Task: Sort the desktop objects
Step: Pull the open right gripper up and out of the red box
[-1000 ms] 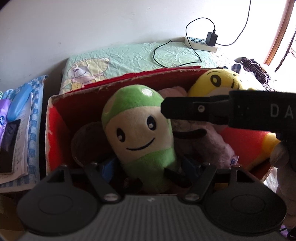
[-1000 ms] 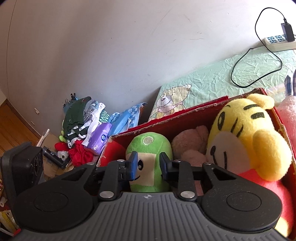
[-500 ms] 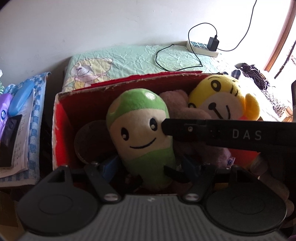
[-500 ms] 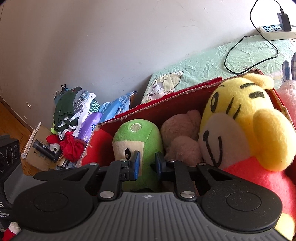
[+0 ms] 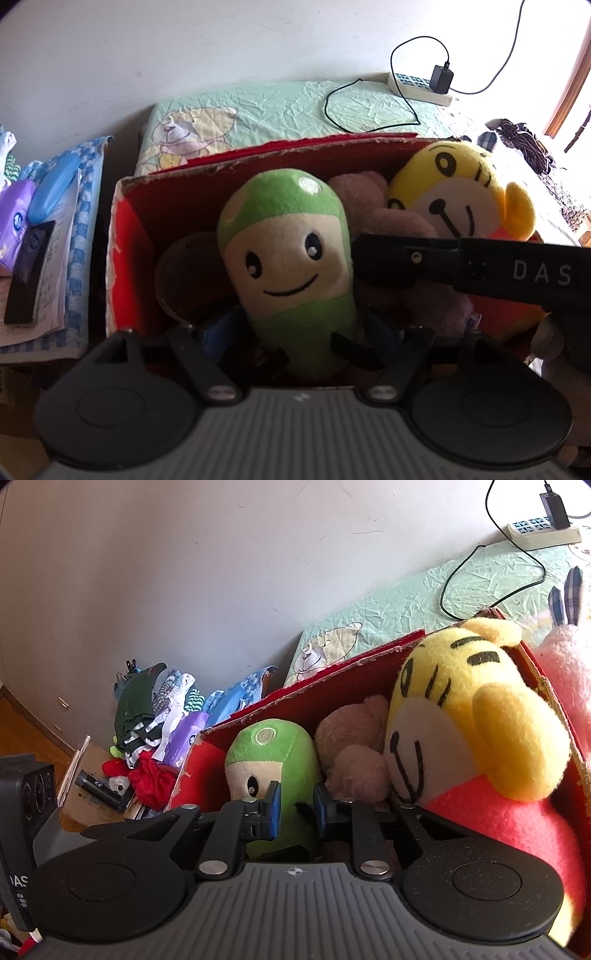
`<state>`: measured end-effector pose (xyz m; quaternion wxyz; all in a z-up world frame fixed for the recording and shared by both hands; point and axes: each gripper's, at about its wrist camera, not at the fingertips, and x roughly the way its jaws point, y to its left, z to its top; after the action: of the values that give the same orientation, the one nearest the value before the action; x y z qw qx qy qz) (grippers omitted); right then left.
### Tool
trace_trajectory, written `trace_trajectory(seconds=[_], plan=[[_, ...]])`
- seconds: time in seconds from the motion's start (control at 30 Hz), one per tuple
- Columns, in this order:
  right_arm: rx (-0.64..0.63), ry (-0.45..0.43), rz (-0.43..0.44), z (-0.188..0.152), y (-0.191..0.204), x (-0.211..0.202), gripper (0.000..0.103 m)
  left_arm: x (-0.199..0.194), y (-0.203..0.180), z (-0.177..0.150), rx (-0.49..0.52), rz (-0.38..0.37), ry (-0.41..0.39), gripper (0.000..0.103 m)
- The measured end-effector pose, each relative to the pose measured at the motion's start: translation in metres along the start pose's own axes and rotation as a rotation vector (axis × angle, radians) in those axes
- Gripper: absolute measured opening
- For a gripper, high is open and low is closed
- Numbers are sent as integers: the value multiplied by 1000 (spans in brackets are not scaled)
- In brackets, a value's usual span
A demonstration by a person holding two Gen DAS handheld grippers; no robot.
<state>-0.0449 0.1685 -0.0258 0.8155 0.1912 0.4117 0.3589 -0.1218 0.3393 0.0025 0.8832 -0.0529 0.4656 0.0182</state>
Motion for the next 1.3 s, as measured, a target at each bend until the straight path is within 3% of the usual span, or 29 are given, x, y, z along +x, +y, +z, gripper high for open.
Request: trace_trajectory(seconds=[0.5, 0.6, 0.77, 1.3], plan=[[-48, -38, -29, -14, 5, -19, 23, -15, -6, -4, -14, 64, -22, 84], [-55, -62, -33, -17, 6, -24, 23, -21, -10, -7, -13, 57, -32, 92], [-65, -88, -42, -20, 8, -31, 24, -30, -24, -12, 24, 84, -64, 94], [-89, -151, -48, -32, 9, -49, 23, -36, -36, -24, -23, 119, -36, 99]])
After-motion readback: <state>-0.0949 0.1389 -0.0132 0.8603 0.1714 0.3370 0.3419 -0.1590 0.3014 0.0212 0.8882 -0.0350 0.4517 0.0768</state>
